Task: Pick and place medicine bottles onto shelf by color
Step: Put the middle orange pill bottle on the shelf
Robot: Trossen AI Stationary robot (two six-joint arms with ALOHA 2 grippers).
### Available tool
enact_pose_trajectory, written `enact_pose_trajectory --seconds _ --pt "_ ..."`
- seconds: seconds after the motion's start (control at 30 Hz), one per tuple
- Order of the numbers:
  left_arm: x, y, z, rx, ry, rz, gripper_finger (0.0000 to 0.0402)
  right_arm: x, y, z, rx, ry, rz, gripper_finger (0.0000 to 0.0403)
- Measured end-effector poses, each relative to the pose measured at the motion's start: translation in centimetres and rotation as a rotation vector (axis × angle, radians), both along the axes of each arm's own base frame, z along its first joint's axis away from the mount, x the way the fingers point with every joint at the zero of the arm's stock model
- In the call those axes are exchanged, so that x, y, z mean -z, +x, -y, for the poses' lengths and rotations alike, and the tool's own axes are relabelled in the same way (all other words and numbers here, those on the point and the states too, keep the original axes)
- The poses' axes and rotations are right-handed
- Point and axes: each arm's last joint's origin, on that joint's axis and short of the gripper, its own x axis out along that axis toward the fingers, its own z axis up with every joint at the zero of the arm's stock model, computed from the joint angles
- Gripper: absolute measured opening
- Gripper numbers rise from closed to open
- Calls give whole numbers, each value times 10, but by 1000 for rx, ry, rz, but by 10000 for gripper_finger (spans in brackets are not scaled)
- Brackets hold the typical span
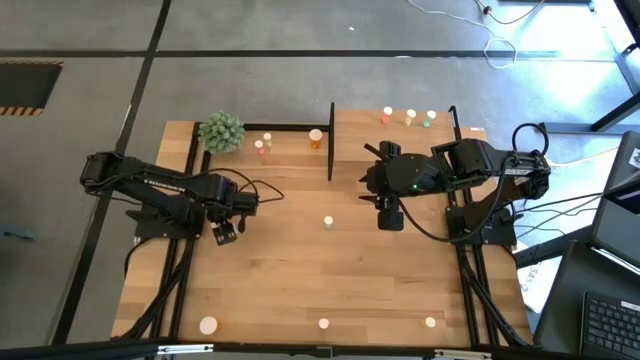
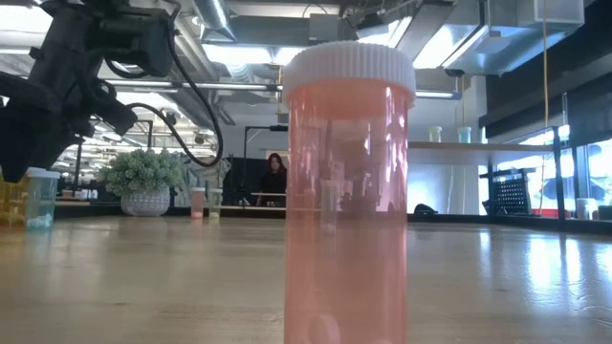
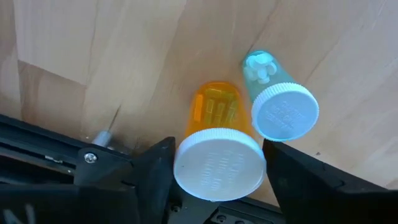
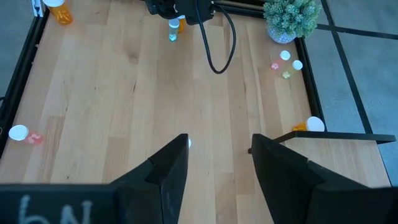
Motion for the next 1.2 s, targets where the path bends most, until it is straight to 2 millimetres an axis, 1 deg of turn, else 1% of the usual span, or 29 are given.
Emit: enact_pose_trajectory --seconds 0.17,0.3,0.43,0.57,0.67,0.87,1.0,1.2 --pt "0 -1 1 -1 -21 -10 211 0 0 0 0 0 0 179" --pt "0 -1 1 -3 -40 -13 210 0 0 0 0 0 0 179" --pt "-1 -6 1 -3 -42 -58 209 0 0 0 0 0 0 179" --pt "-10 -8 1 1 -41 -103 209 0 0 0 0 0 0 179" --pt "-25 -6 1 3 -42 -101 209 0 0 0 0 0 0 179" --pt "-61 2 2 -2 -68 -29 209 0 0 0 0 -1 0 179" --pt "-92 8 2 -41 -62 36 209 0 0 0 0 1 5 179" --pt "-139 16 2 -108 -68 203 208 0 0 0 0 1 7 179"
